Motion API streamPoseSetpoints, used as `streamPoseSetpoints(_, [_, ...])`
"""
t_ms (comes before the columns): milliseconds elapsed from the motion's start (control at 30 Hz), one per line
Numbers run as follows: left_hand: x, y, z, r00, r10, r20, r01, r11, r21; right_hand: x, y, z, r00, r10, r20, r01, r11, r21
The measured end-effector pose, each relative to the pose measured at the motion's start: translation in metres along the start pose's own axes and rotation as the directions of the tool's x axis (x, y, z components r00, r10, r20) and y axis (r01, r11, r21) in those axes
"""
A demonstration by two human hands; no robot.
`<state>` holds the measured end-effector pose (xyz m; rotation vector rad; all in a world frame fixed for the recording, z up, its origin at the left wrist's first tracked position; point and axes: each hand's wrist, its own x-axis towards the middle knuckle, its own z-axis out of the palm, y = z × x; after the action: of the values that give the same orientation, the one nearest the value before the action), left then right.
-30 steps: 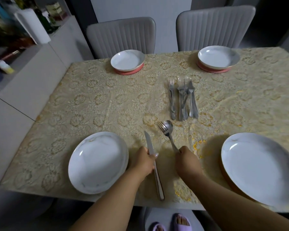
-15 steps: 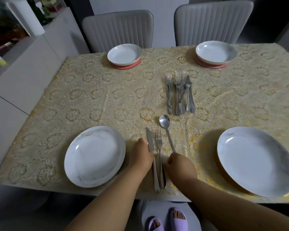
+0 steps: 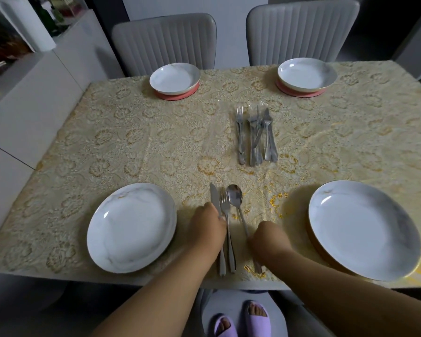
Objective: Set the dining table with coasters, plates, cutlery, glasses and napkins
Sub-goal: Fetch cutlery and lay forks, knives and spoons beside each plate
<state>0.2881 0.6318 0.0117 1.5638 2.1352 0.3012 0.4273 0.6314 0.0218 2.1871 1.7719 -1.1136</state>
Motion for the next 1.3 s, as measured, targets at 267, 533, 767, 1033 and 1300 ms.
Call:
streamPoseSetpoints(267, [-0.007, 0.015, 0.011, 0.997, 0.006, 0.073, -0.008, 0.999, 0.037, -0.002, 0.002, 0.002, 0.994, -0.08, -0.075, 0.08, 0.997, -0.002])
streamPoseSetpoints(533, [-0.008, 0.03, 0.016, 0.995, -0.035, 0.089, 0.036, 0.999, -0.013, -0.002, 0.015, 0.003, 0.998, -0.002, -0.06, 0.001, 1.0, -0.023])
streamPoseSetpoints(767, [-0.008, 0.026, 0.012, 0.996, -0.012, 0.089, 0.015, 0.999, -0.04, 0.003, 0.02, 0.004, 0.99, -0.097, -0.105, 0.096, 0.995, -0.021])
streamPoseSetpoints(1033, [0.0, 0.004, 0.0, 0.997, -0.073, -0.022, 0.075, 0.995, 0.066, 0.016, 0.014, 0.006, 0.972, -0.115, -0.203, 0.119, 0.993, 0.004])
streamPoseSetpoints(1300, [0.001, 0.008, 0.006, 1.0, -0.001, 0.021, -0.001, 0.995, 0.098, 0.017, 0.012, 0.008, 0.964, -0.122, -0.236, 0.129, 0.992, 0.015])
